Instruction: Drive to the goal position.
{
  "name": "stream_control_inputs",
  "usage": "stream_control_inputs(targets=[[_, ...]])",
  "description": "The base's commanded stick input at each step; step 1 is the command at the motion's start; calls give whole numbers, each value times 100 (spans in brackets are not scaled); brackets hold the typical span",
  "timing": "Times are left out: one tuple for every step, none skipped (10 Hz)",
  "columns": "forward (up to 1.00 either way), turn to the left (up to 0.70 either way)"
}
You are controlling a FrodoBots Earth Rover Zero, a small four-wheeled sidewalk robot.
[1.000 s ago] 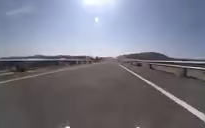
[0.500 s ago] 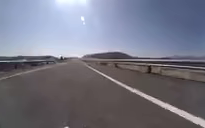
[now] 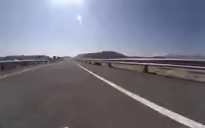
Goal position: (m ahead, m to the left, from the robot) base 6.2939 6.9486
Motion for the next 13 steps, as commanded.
stream_control_inputs(targets=[[70, 0], [70, 0], [70, 27], [70, 27], [70, 27], [70, 27], [70, 27], [70, 27], [70, 27], [70, 27], [70, 27], [70, 27], [70, 27]])
